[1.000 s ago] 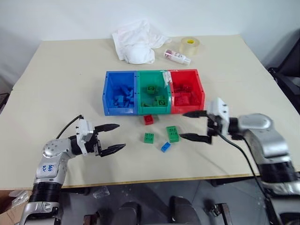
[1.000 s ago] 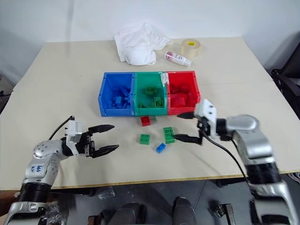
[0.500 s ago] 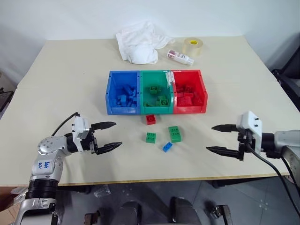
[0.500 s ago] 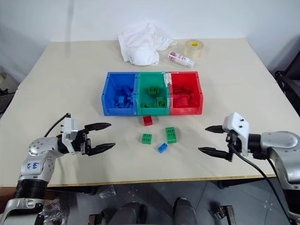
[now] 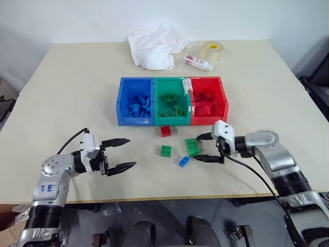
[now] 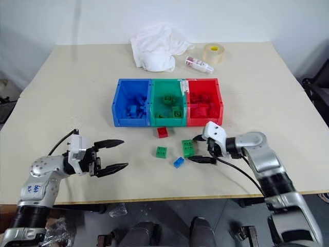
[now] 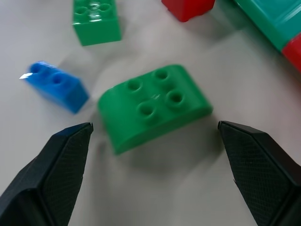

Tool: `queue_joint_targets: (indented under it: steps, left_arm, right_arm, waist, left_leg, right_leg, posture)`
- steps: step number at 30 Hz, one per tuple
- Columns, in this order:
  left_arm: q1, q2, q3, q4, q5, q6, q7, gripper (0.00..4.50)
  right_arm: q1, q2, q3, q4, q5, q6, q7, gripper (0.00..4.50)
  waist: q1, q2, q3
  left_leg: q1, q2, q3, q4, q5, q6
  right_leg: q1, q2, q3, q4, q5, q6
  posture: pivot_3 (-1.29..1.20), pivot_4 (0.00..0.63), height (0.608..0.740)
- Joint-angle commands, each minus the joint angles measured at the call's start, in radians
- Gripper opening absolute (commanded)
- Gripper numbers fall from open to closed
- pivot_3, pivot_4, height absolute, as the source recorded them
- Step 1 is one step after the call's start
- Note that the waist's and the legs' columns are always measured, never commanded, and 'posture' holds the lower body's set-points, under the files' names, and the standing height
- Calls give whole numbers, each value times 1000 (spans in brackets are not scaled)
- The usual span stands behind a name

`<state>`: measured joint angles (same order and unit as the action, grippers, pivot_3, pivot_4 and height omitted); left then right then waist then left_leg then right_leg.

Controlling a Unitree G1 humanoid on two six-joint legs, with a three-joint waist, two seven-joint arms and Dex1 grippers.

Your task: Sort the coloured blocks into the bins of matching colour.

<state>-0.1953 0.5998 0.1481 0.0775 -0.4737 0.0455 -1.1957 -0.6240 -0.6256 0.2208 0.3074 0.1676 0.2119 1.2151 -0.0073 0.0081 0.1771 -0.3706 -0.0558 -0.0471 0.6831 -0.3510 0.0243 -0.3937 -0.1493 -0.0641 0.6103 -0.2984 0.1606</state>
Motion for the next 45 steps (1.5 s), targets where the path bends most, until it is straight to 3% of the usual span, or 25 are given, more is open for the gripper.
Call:
queue_joint_targets:
  steps: [1,4,9,23,27,32,35,39,45]
  left_arm:
    - [29,12,31,-65,-27,8,19,4500]
    - [52,11,40,-87,-28,12,35,4500]
    - [74,8,46,-108,-32,13,56,4500]
    - [63,7,42,-81,-31,6,49,4500]
    - [34,7,40,-51,-27,1,39,4500]
    - [3,-3,26,-19,-17,-14,28,4500]
    - [-9,-11,17,-13,-15,-18,27,4500]
    - [-21,-17,7,-3,-12,-25,24,4500]
    - [-38,-21,-3,23,-12,-35,14,4500]
  right_arm:
    - [-61,25,31,110,-50,-82,26,4456]
    - [-100,59,43,182,-67,-125,43,4456]
    - [-118,82,34,229,-68,-164,63,3337]
    - [-136,67,-102,-80,52,79,-33,3325]
    - [-266,108,-114,13,35,65,-80,3325]
    - [-459,203,-90,299,-32,-58,-155,3325]
    - [-540,249,-83,468,-74,-129,-196,4420]
    - [-604,286,-84,606,-117,-210,-242,4467]
    - [-568,255,-102,540,-103,-217,-183,4467]
  waist:
    - [-1,0,0]
    - [-6,0,0]
    - [-16,0,0]
    - [-19,0,0]
    - [-21,0,0]
    - [-27,0,0]
    - [-31,0,0]
    - [-31,1,0]
    - [-40,1,0]
  left_leg:
    - [0,0,0,0,0,0]
    - [0,0,0,0,0,0]
    - [0,0,-1,0,0,0]
    - [0,0,-1,-1,0,0]
    - [0,0,-1,-1,0,0]
    - [0,0,-1,-2,0,0]
    - [0,0,-1,-3,0,0]
    - [0,-1,-3,-2,0,0]
    - [0,-1,-3,-2,0,0]
  right_leg:
    - [0,0,0,0,0,0]
    - [0,0,0,0,0,0]
    - [0,0,-1,1,0,0]
    - [0,0,-1,1,0,0]
    - [-1,0,0,1,0,0]
    - [-2,0,-1,2,0,0]
    - [-2,0,-1,2,0,0]
    - [-2,0,-1,3,0,0]
    - [-2,0,-1,4,0,0]
  posture:
    - [0,150,740]
    - [0,150,740]
    - [0,150,740]
    - [0,150,740]
    - [0,150,740]
    - [0,150,740]
    - [0,150,740]
    - [0,150,740]
    - [0,150,740]
